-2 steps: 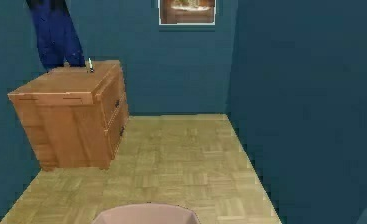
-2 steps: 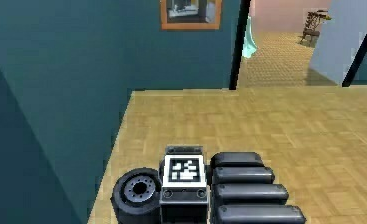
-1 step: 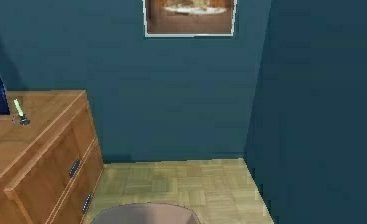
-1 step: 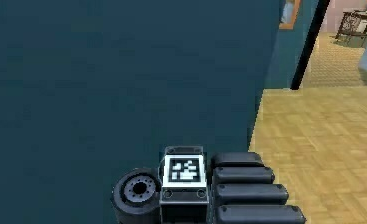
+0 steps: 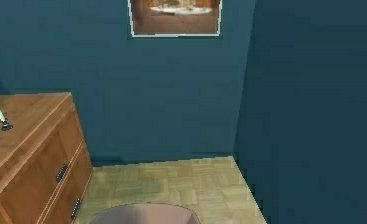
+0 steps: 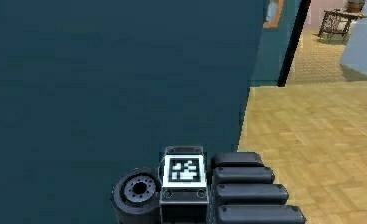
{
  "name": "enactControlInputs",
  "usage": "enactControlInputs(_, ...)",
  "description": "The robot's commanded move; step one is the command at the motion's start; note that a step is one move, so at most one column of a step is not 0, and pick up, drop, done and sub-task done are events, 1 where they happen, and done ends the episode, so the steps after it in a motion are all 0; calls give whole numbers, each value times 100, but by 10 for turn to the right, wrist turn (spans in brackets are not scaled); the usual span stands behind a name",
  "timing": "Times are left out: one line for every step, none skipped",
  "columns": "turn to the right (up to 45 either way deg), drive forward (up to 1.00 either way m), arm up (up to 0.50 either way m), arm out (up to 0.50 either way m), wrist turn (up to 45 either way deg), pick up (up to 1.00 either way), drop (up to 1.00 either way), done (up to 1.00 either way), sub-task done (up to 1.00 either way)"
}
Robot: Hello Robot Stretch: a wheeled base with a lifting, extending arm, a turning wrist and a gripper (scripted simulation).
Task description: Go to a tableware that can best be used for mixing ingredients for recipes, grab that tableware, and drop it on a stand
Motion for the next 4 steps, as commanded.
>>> enactControlInputs(0, 100, 0, 0, 0, 0, 0, 0, 0)
enactControlInputs(-30, 0, 0, 0, 0, 0, 0, 0, 0)
enactControlInputs(30, 0, 0, 0, 0, 0, 0, 0, 0)
enactControlInputs(-60, 0, 0, 0, 0, 0, 0, 0, 0)
